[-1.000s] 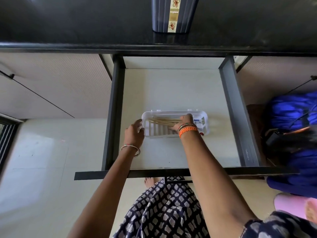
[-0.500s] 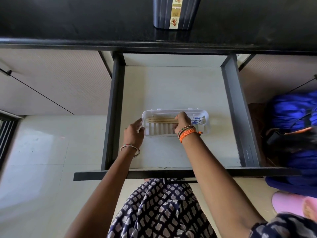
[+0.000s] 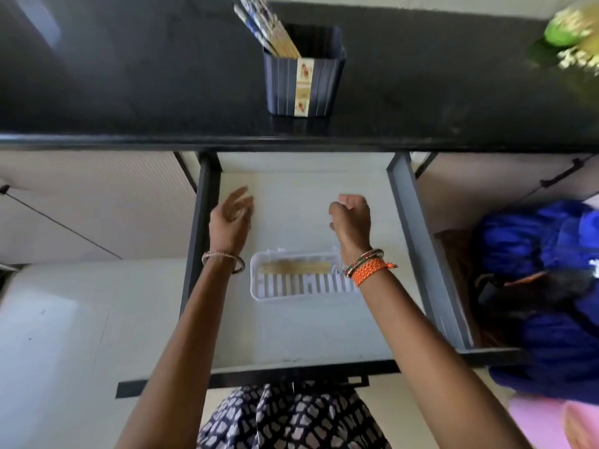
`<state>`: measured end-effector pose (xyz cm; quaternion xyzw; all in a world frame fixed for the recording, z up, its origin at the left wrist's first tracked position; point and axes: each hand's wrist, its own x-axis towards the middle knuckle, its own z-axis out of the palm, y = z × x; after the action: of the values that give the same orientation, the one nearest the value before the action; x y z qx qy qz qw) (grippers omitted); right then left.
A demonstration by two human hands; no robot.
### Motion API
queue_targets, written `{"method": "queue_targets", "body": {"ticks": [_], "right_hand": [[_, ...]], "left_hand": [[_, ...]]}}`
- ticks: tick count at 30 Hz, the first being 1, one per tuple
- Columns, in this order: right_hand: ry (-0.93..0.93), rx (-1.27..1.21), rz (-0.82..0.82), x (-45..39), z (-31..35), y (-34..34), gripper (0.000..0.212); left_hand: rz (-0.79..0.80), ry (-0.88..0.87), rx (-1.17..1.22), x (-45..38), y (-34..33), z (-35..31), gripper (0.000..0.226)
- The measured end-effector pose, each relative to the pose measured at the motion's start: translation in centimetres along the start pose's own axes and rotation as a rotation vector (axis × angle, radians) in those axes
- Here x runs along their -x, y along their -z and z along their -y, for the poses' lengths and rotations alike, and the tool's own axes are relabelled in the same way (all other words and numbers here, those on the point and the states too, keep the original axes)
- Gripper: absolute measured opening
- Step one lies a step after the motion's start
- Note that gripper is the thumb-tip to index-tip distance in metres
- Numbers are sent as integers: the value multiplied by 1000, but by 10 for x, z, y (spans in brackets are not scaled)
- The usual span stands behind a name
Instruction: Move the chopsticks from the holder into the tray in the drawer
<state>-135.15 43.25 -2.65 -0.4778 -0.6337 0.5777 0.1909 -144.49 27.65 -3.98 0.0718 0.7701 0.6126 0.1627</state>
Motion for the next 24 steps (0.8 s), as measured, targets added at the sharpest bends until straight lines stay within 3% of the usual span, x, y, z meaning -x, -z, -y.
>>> {"method": "queue_targets", "body": {"ticks": [4,7,10,14,16,22,24], "right_hand": [[444,113,-11,-35,96,4,27],[614,134,-64,-71,161,-3,25],[629,262,7,-108,208,-19,29],[645,712,163,-158,230,-55,29],[652,863,198,-179,230,-71,27],[568,877,383,-210,220,-101,17],[567,829,367,-215,218,-105,14]], "left_hand": [[9,-366,-188,-48,-21,-77,33],[-89,-488,-262,-87,-31,-120,27],[-135,-474,-325,-124,-40,-145,26],[-57,-441,-498,-153,-51,-148,29],[-93,-450,-482,-159,-55,-141,27],[-183,-409,-331,-172,-60,-130,21],[-203,-404,-305,-176,-59,-131,20]]}}
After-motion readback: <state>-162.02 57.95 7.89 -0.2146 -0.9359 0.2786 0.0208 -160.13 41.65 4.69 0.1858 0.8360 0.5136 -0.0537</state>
